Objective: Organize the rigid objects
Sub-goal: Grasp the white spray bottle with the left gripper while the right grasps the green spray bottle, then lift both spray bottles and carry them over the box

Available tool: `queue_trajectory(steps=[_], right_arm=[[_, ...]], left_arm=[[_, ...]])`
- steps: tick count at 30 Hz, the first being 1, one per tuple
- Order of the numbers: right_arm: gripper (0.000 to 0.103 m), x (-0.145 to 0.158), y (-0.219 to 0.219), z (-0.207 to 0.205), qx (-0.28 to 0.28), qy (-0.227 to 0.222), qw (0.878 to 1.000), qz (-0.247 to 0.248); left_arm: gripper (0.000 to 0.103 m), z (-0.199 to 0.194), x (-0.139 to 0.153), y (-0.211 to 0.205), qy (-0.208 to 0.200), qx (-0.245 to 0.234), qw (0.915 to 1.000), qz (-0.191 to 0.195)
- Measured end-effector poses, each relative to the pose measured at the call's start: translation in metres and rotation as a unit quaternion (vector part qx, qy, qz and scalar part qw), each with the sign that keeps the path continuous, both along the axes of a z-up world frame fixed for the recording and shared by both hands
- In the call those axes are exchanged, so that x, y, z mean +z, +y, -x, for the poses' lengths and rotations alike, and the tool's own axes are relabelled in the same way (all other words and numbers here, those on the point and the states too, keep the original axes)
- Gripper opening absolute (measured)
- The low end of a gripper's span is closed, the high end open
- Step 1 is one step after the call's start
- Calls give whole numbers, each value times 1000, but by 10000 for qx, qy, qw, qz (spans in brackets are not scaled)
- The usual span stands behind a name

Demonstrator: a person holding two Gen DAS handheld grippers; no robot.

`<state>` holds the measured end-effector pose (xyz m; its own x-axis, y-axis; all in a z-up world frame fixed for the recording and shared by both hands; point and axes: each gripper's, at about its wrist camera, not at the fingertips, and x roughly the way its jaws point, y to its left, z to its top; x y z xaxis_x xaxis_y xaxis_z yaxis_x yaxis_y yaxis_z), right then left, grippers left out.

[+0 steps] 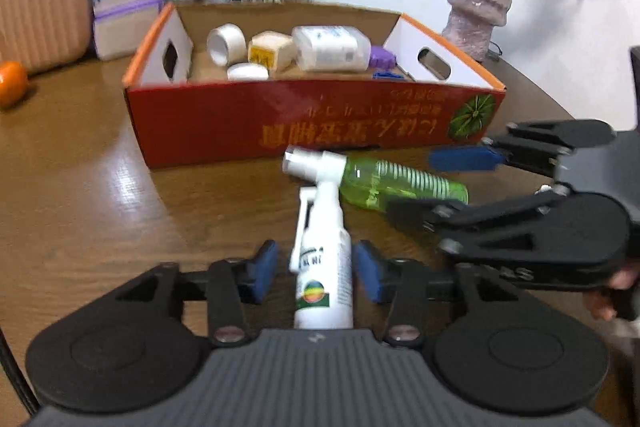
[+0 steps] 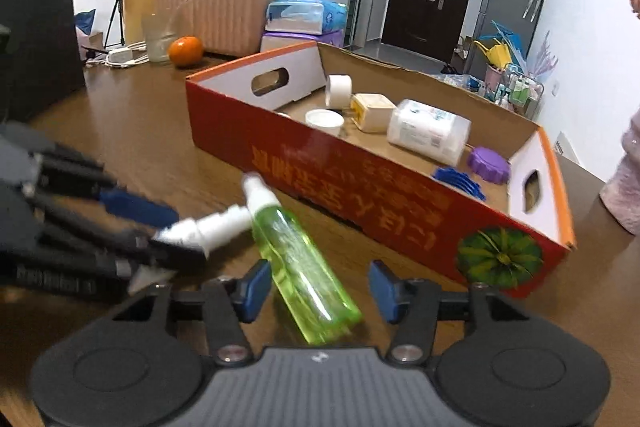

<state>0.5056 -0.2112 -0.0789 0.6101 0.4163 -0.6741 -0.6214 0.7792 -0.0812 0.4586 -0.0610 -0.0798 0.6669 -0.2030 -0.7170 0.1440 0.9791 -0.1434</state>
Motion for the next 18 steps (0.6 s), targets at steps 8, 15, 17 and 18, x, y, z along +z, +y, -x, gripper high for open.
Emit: queue_trajectory(steps=[8, 15, 17, 18], right_arm=[[30, -6, 4, 11, -184, 321, 9985, -400], [30, 16, 5, 64, -839, -391, 9945, -489], [30, 27, 2, 85, -963, -605, 9916, -613], [30, 32, 1, 95, -1018, -702, 9901, -666]], left_arm=[[28, 19, 4, 9, -274, 198, 9994, 4], [27, 68, 31, 18, -908, 306, 9954, 82], [27, 92, 42, 21, -1255, 355, 9914, 115], [27, 105, 47, 22, -1429, 381, 9890, 76]])
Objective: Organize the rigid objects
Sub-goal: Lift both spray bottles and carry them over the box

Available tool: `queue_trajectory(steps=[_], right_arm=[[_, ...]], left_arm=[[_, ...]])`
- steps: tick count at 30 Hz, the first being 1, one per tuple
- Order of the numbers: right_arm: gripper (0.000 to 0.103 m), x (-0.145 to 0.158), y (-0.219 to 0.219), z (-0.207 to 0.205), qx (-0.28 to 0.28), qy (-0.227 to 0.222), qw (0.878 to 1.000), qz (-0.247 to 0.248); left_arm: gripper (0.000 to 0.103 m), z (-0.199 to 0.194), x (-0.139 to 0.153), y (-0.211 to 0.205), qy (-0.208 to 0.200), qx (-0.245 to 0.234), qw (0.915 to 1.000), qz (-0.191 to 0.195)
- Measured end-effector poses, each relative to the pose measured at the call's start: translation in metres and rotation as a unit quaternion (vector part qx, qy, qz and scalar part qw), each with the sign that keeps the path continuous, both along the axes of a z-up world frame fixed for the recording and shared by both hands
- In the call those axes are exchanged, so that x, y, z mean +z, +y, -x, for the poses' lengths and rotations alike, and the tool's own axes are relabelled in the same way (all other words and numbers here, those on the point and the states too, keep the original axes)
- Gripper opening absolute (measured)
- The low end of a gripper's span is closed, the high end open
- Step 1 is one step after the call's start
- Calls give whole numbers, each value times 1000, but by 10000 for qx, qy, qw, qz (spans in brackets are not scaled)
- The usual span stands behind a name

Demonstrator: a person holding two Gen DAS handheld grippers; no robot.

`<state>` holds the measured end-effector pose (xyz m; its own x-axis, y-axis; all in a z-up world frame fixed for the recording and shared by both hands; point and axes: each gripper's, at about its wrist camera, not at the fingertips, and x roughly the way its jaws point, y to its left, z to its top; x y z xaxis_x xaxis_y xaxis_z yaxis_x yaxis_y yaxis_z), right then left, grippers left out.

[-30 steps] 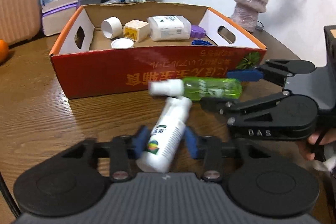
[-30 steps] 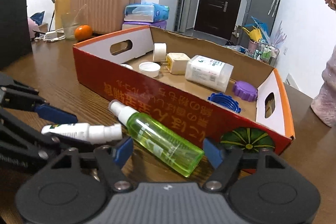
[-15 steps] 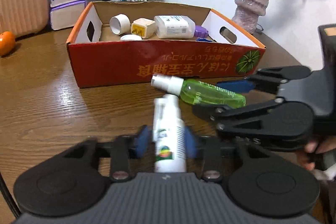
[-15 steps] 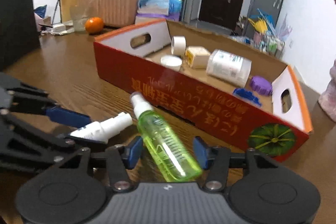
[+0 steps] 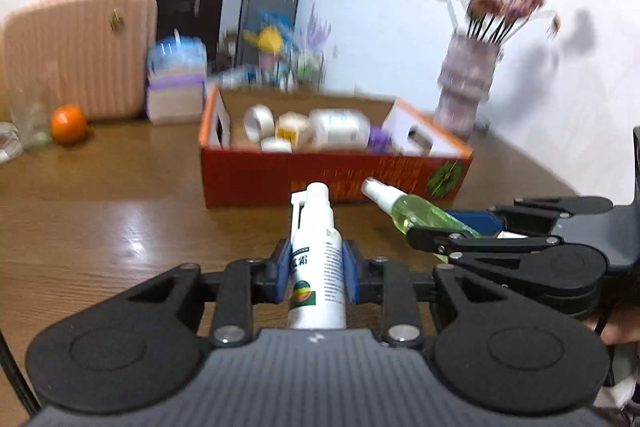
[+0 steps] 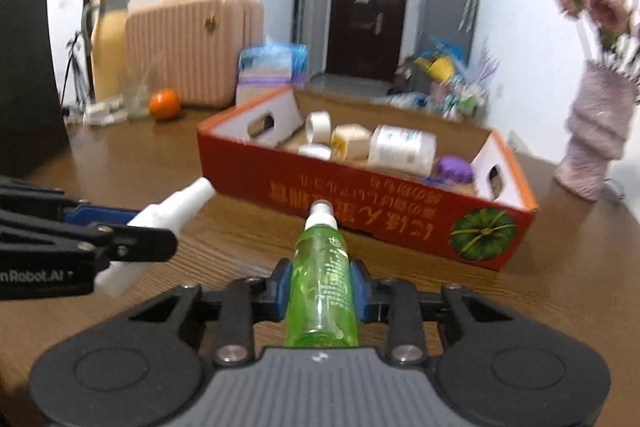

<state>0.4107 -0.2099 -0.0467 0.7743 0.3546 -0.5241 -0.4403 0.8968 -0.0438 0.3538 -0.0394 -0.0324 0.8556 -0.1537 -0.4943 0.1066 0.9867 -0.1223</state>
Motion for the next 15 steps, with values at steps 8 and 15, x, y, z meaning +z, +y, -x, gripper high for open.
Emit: queue_trajectory(steps=[8, 15], right_arm=[[30, 40, -7, 130, -555, -1397, 9874, -489], [30, 50, -11, 209, -993, -1775, 9743, -963]], left_arm=[[27, 116, 46, -5, -1579, 251, 9869, -226], [27, 179, 68, 2, -1892, 122, 9819, -1]])
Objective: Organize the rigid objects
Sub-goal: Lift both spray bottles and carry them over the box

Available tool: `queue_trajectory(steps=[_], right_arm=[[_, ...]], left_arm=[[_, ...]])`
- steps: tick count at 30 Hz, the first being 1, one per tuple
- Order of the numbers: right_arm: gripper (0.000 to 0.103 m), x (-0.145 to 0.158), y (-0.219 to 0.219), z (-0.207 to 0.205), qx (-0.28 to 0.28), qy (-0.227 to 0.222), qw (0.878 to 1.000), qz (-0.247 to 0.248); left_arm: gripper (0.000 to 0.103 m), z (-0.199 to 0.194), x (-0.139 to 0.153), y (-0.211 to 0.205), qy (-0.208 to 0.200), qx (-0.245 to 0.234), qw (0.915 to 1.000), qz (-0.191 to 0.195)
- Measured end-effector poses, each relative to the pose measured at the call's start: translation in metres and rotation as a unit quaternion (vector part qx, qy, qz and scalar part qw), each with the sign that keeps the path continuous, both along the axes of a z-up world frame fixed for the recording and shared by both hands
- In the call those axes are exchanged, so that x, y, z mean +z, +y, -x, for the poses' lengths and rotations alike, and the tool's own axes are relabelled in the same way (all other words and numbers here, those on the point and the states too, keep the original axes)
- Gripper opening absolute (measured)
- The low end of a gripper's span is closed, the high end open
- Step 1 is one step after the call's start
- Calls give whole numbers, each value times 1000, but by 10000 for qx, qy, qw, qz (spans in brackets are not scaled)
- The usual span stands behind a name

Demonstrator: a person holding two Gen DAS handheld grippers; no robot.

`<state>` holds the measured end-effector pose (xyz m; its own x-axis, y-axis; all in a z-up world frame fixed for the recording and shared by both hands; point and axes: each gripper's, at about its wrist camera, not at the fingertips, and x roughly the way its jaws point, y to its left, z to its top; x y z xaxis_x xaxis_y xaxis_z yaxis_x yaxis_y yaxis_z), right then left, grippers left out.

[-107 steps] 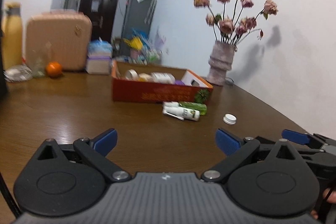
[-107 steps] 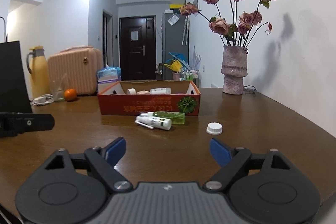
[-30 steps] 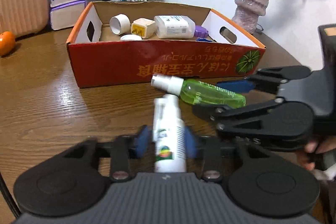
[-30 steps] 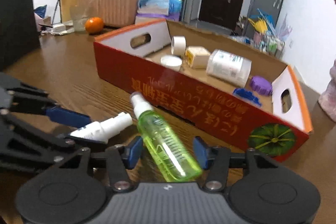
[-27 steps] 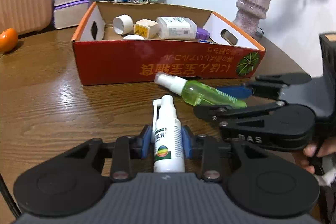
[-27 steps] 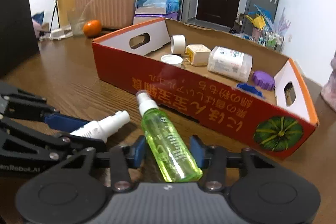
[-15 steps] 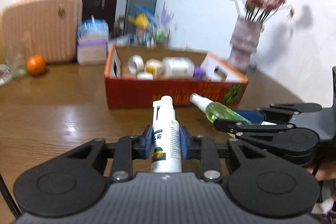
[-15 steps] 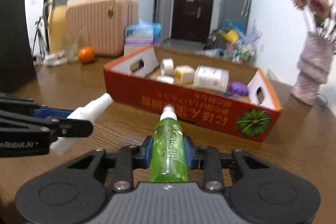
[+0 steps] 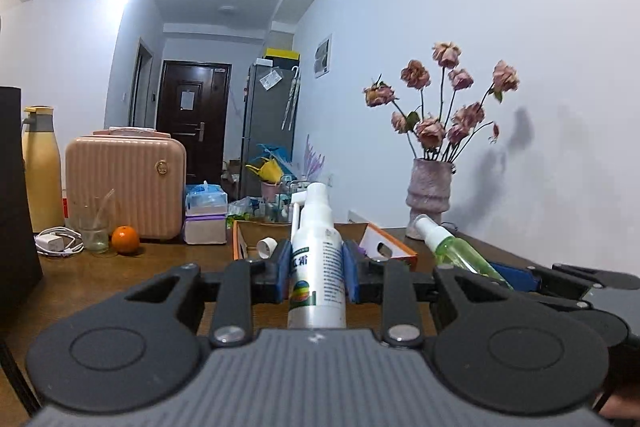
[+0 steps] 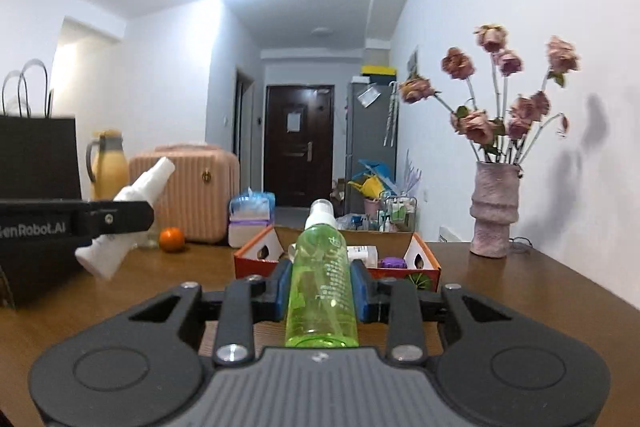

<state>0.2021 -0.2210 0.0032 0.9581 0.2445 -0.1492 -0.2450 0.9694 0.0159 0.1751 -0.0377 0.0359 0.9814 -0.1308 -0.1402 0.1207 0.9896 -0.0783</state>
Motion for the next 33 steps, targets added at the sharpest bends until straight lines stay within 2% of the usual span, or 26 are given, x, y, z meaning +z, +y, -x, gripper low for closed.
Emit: queue_trajectory(steps=[7, 11, 14, 18, 22, 27, 30, 33], right_arm=[[30, 5, -7, 11, -122, 16, 9999, -106], [30, 13, -11, 1, -132, 49, 9998, -114], [30, 21, -14, -17, -108, 126, 9998, -67], [30, 39, -25, -60, 96, 291, 9993, -193], [30, 59, -28, -126, 260, 529, 9981, -162], [30, 68, -25, -234, 449, 1391, 9885, -388], [30, 61, -20, -295, 504, 1927, 9786, -514], [30, 44, -17, -349, 428, 2460, 9658, -700]], left_arm=[[27, 15, 5, 9, -50, -38, 9999, 87], [27, -1, 11, 13, -10, -108, 9999, 122], [27, -30, 19, 19, 207, -263, 9991, 257], [27, -90, 33, 29, 611, -465, 9958, 498], [27, -168, 48, 38, 1016, -565, 9905, 729], [27, -278, 45, 44, 2090, -658, 9695, 1096], [27, -340, 31, 40, 2513, -453, 9619, 977], [27, -390, 10, 44, 2980, -289, 9492, 966]])
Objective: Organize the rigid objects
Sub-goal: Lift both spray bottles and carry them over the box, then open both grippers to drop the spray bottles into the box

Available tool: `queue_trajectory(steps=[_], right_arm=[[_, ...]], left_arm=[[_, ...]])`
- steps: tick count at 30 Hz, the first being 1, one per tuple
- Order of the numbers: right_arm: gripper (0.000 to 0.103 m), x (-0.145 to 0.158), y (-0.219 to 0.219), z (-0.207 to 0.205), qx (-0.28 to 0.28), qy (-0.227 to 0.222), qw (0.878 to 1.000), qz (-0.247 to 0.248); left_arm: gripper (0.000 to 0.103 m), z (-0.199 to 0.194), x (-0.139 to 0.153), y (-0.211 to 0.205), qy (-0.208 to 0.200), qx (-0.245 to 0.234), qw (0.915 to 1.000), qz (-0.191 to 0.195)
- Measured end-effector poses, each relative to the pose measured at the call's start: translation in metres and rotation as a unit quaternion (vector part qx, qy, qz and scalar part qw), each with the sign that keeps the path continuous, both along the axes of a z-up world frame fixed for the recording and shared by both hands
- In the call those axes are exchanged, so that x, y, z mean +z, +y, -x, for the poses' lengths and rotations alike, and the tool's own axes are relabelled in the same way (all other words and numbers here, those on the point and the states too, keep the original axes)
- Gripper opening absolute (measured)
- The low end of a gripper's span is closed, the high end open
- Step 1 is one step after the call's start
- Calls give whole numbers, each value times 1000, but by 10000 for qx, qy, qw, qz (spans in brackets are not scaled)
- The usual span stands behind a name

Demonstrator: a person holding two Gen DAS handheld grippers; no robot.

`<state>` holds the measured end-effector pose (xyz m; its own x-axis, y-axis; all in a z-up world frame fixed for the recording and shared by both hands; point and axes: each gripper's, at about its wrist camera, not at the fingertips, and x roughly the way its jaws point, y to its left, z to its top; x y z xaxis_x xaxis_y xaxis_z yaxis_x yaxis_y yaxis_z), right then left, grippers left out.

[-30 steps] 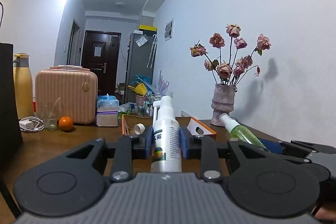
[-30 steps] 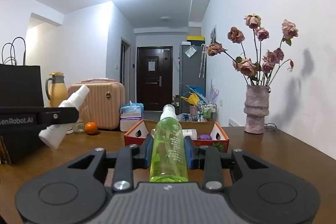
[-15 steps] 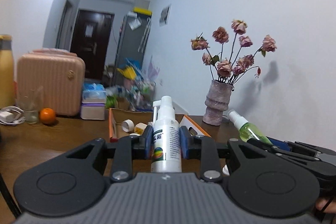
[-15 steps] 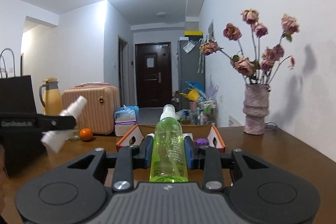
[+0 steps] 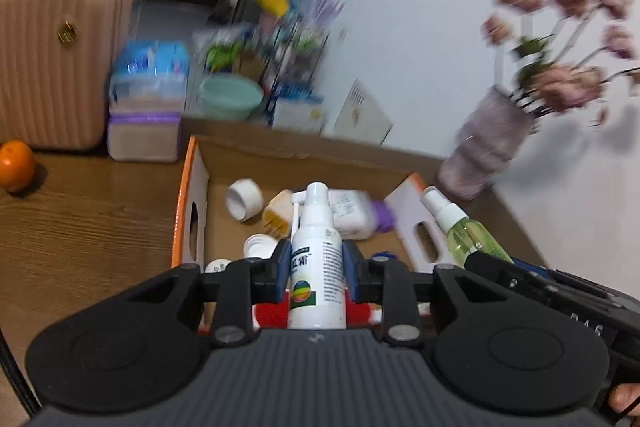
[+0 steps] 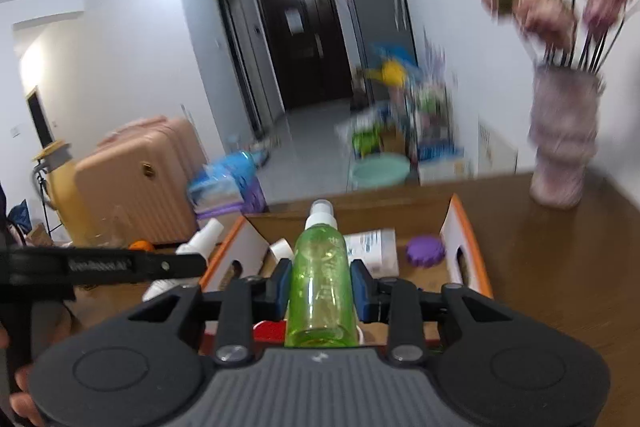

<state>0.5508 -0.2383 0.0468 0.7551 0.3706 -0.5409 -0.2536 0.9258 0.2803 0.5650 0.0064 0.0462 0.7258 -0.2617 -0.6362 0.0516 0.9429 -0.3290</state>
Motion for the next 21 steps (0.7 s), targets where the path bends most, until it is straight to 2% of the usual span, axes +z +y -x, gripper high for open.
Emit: queue_trajectory(steps=[4, 7, 10, 11, 12, 14, 15, 16, 19, 21], right_arm=[[30, -33, 0, -50, -383, 376, 9980, 331], [30, -57, -3, -76, -589, 576, 9936, 768], [30, -82, -1, -90, -728, 702, 9848, 1408], [30, -89, 1, -91, -756, 701, 9815, 1616], [30, -96, 2, -92, -782, 689, 9785, 1779], [17, -103, 2, -94, -780, 653, 9757, 1942], [19, -104, 2, -93, -799, 616, 9743, 2012], [20, -103, 3, -92, -816, 586, 9733, 2063], [22, -88, 0, -86, -782, 496, 9773, 1903], [30, -74, -2, -78, -758, 430, 9816, 1700]], left_arm=[[27, -47, -29, 11, 324, 318, 9988, -173], [27, -71, -51, 22, 542, 509, 9971, -146], [28, -86, -73, 25, 747, 519, 9957, -173], [28, -88, -79, 25, 774, 560, 9952, -204], [28, -89, -82, 21, 623, 553, 9959, -352], [40, -90, -83, 15, 536, 447, 9963, -498], [56, -90, -83, 14, 487, 370, 9971, -443], [66, -88, -81, 13, 452, 301, 9978, -387], [68, -78, -71, 13, 326, 228, 9987, -333], [74, -66, -63, 15, 287, 220, 9986, -376]])
